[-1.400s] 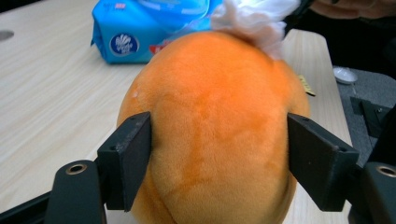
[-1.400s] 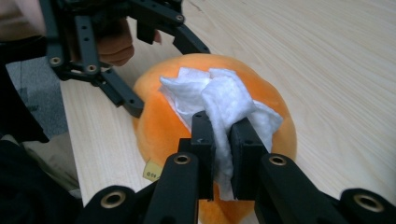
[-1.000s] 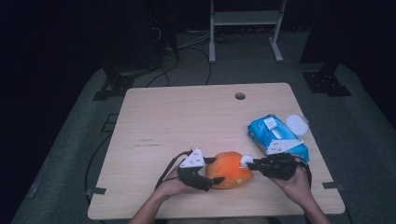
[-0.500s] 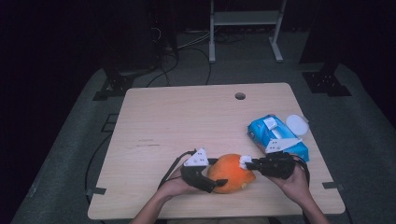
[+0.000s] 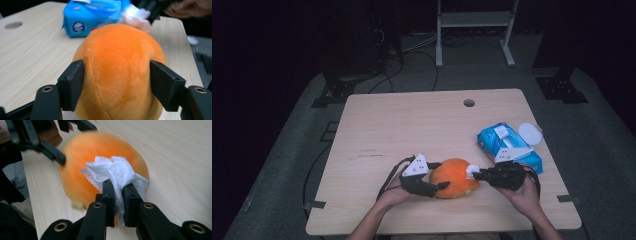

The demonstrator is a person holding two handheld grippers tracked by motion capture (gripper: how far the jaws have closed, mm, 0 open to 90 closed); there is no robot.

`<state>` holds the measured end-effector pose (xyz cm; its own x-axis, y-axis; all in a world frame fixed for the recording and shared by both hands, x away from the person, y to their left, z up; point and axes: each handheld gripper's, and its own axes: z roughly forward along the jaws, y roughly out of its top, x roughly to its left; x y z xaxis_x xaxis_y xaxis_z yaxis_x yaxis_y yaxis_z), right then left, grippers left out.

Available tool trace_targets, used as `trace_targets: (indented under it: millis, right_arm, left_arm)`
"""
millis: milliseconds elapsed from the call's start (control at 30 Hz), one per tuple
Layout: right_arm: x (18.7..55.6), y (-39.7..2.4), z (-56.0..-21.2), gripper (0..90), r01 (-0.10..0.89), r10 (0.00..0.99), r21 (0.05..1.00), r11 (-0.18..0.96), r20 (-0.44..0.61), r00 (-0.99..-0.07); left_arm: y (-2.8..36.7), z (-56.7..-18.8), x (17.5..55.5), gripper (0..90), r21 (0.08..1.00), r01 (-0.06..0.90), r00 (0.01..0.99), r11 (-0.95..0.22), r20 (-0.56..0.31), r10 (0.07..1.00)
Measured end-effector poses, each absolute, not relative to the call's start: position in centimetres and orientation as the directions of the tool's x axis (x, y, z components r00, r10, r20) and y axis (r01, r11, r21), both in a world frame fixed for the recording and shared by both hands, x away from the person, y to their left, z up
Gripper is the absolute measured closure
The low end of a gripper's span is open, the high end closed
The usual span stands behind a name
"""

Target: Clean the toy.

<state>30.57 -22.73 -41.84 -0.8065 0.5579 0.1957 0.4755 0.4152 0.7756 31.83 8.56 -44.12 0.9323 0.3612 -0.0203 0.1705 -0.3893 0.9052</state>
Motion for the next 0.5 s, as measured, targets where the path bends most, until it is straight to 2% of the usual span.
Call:
trace_targets:
  millis: [100, 300, 333, 500]
  right_arm:
    - [30.4, -22.8, -41.8, 81.3, 0.476, 0.556, 0.775, 0.416, 0.197, -0.808]
    - [29.0, -19.6, -40.2, 81.2, 0.358, 0.475, 0.817, 0.453, 0.119, -0.872]
    - [28.9, -19.4, -40.1, 81.3, 0.344, 0.484, 0.814, 0.468, 0.09, -0.871]
    - [29.7, -21.0, -40.3, 81.3, 0.398, 0.542, 0.814, 0.424, 0.124, -0.831]
  left_arm:
    - [8.3, -44.1, 31.8, 29.0, 0.908, 0.163, 0.934, -0.386, -0.016, 0.358]
    - [7.1, -43.8, 30.9, 26.4, 0.907, 0.093, 0.942, -0.411, 0.054, 0.332]
    - [7.3, -43.7, 31.0, 23.5, 0.911, 0.103, 0.94, -0.4, 0.043, 0.338]
    - [7.8, -43.8, 31.4, 10.2, 0.905, 0.202, 0.922, -0.374, -0.047, 0.385]
